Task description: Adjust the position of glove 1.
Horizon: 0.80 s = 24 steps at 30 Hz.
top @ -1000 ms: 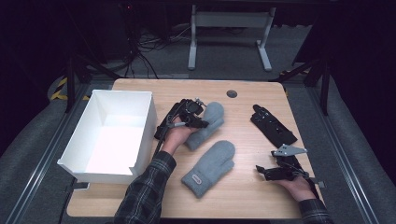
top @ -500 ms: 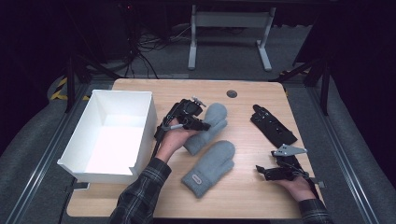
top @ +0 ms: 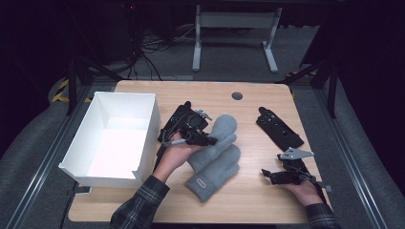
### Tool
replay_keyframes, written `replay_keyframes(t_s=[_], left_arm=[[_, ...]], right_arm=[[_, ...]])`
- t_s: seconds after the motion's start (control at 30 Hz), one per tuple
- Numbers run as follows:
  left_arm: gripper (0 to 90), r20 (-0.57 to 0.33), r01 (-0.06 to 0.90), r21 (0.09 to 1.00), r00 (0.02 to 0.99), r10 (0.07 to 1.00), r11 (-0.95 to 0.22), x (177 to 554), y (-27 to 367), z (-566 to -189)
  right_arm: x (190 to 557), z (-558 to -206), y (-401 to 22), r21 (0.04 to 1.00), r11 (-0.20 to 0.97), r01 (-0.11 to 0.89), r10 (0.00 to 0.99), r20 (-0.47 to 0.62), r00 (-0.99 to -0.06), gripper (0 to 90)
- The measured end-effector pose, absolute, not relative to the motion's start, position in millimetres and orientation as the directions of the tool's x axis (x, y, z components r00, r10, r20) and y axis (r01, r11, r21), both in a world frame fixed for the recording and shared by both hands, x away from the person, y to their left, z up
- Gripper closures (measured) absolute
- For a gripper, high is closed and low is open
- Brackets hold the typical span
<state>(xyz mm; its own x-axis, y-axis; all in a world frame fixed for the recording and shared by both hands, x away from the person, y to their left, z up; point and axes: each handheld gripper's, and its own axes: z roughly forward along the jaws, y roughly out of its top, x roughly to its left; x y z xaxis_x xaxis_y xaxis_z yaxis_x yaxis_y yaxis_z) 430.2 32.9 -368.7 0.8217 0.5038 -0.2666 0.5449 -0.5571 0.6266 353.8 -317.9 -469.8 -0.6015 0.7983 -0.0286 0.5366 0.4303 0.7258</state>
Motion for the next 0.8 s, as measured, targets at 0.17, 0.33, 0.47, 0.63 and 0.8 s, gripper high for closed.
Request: replay_keyframes(t_s=[0.17, 0.33, 0.47, 0.63, 0.8], left_arm=[[76.9, -0.279, 0.552, 0.622, 0.819, 0.502, -0.555, 414, 34, -369], [76.9, -0.289, 0.566, 0.609, 0.810, 0.510, -0.555, 398, 33, -374], [76.9, -0.295, 0.573, 0.599, 0.808, 0.511, -0.560, 392, 31, -378], [76.9, -0.304, 0.575, 0.582, 0.809, 0.502, -0.574, 385, 25, -387], [76.8, -0.305, 0.572, 0.571, 0.814, 0.494, -0.589, 385, 20, -394]], right_arm=[[354, -470, -318, 0.726, 0.430, 0.537, 0.799, -0.028, -0.601, 9.0], [354, -470, -318, 0.726, 0.430, 0.537, 0.799, -0.029, -0.601, 9.0], [354, -470, -318, 0.726, 0.430, 0.537, 0.799, -0.029, -0.601, 9.0], [354, -470, -318, 0.726, 0.430, 0.537, 0.799, -0.028, -0.601, 9.0], [354, -470, -318, 0.726, 0.430, 0.537, 0.799, -0.029, -0.601, 9.0]])
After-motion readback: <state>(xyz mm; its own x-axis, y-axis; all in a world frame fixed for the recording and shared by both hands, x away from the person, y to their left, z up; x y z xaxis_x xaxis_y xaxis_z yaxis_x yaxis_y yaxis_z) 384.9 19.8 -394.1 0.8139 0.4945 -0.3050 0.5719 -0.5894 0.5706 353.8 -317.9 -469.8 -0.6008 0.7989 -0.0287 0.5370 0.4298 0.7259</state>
